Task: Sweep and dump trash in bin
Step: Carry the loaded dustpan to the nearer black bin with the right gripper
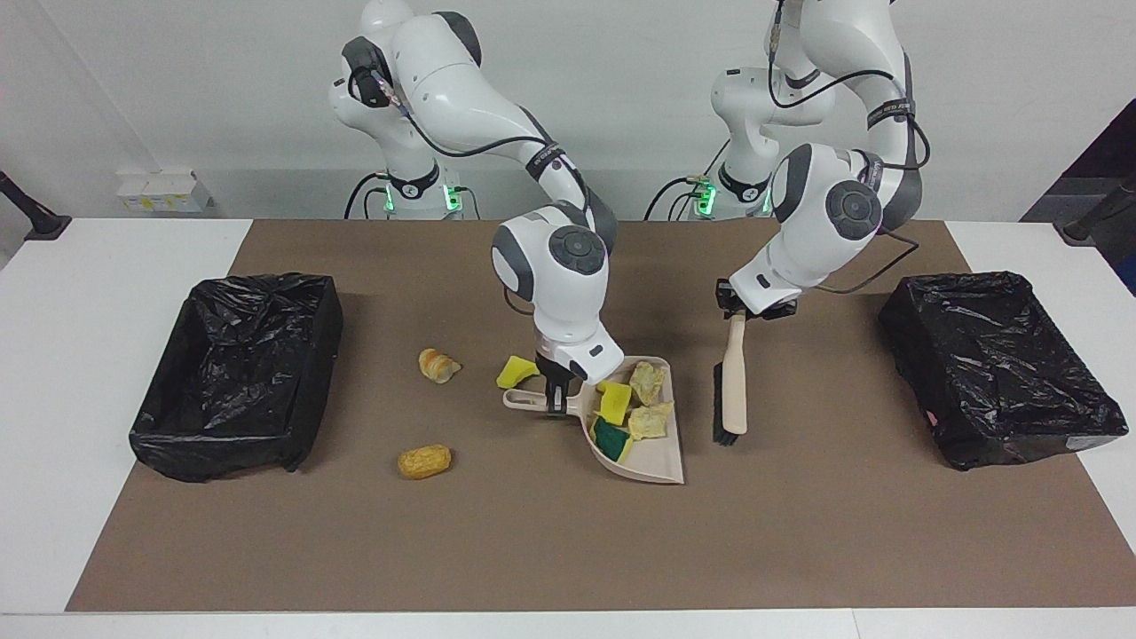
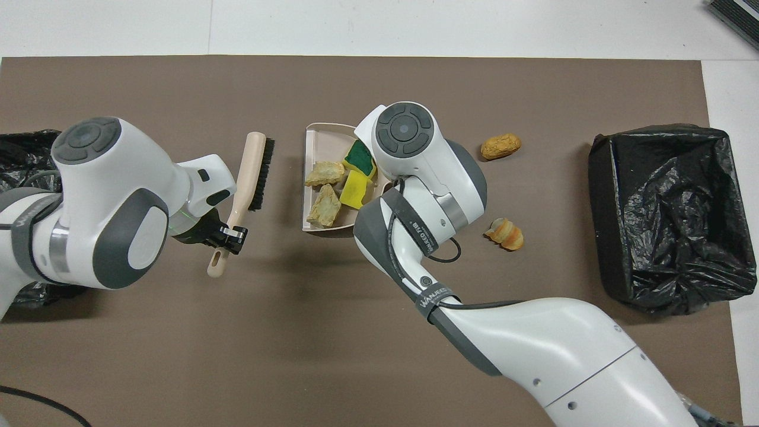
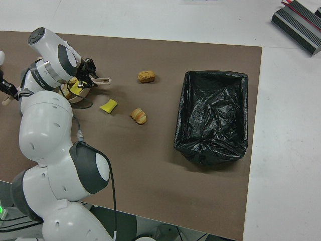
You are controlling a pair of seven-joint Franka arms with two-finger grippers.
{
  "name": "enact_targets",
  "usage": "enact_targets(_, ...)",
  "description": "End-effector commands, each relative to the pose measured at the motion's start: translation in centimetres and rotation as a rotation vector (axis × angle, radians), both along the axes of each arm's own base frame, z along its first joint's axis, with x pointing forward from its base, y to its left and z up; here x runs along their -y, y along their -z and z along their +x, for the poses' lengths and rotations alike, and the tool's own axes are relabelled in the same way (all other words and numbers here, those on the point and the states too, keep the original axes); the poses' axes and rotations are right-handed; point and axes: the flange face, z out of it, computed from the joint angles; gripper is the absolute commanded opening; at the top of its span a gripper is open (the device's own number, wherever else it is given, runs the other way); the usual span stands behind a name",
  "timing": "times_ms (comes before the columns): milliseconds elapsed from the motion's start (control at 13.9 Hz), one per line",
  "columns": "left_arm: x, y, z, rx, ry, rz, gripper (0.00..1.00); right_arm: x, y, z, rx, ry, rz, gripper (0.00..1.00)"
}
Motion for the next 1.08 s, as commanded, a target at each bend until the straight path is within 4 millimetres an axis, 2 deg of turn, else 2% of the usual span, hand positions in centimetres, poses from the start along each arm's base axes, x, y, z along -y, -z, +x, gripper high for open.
enact_targets(0,-2.3,-5.3,-1.9,0.019,-0.024,-0.007,0.0,2.2,-1.5,-0.1,-0.001,-0.008,0.03,0.0)
enact_targets(144,-3.6,-7.1,-3.3,-0.007,-0.052,0.006,0.0,4.2,-4.1,-1.3,0.01,0.01,0.032,0.0)
enact_targets(289,-2.3,-7.5,-4.2,-0.017,-0.178,0.058,0.0,8.3,-7.0,-1.5,0.022,0.034,0.03,0.0)
enact_targets(361,-0.7,-7.5,-5.1,-0.021,-0.191,0.071,0.0,9.5,-8.6,-1.7,0.028,0.022,0.031,0.0)
enact_targets(577,4.5,-6.9,-9.0,-0.012,-0.19,0.102,0.0,16.3,-12.5,-1.9,0.006,0.056,0.054,0.0)
enact_targets(721,7.7,-6.3,-11.7,0.008,-0.196,0.116,0.0,21.8,-14.6,-2.0,-0.016,0.052,0.049,0.0)
enact_targets(866,11.1,-4.4,-14.2,0.001,-0.212,0.143,0.0,27.6,-17.0,-2.6,-0.003,0.077,0.055,0.0)
enact_targets(1010,13.4,-1.0,-16.4,0.016,-0.217,0.155,0.0,32.6,-18.5,-3.4,-0.015,0.083,0.045,0.0)
